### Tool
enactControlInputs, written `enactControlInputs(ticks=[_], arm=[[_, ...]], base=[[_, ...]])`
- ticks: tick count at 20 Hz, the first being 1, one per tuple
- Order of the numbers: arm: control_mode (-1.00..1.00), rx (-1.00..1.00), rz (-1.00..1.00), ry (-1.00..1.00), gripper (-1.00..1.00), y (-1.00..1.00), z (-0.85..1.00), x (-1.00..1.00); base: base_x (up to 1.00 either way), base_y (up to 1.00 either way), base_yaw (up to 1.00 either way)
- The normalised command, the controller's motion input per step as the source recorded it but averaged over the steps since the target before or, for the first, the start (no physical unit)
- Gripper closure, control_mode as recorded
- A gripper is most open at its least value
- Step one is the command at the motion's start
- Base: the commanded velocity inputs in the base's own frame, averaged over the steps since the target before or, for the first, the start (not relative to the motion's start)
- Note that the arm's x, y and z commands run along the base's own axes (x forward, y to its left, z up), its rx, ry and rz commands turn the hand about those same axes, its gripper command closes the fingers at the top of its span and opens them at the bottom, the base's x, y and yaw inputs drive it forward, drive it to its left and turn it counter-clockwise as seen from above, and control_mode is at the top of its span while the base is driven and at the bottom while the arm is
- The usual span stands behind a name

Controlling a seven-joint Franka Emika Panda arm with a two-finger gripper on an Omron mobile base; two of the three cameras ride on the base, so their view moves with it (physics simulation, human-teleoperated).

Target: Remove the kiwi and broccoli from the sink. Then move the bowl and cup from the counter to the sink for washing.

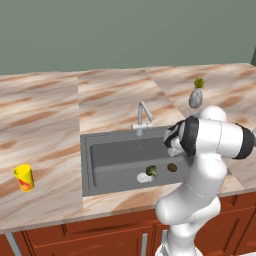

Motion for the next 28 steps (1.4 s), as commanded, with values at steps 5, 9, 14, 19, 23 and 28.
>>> enactControlInputs(ticks=[5, 9, 14, 19, 23, 28], arm=[[-1.00, -0.02, 0.00, 0.00, -1.00, -0.02, -0.14, 0.12], [-1.00, -0.01, 0.00, 0.00, -1.00, -0.03, -0.13, 0.13], [-1.00, 0.00, 0.00, 0.00, -1.00, -0.03, -0.12, 0.12], [-1.00, 0.00, 0.00, -0.01, -1.00, -0.03, -0.11, 0.11], [-1.00, 0.00, 0.00, -0.02, -1.00, -0.03, -0.11, 0.10], [-1.00, 0.00, 0.00, -0.03, -1.00, -0.03, -0.12, 0.11]], base=[[0.00, 0.00, 0.00], [0.00, 0.00, 0.00], [0.00, 0.00, 0.00], [0.00, 0.00, 0.00], [0.00, 0.00, 0.00], [0.00, 0.00, 0.00]])
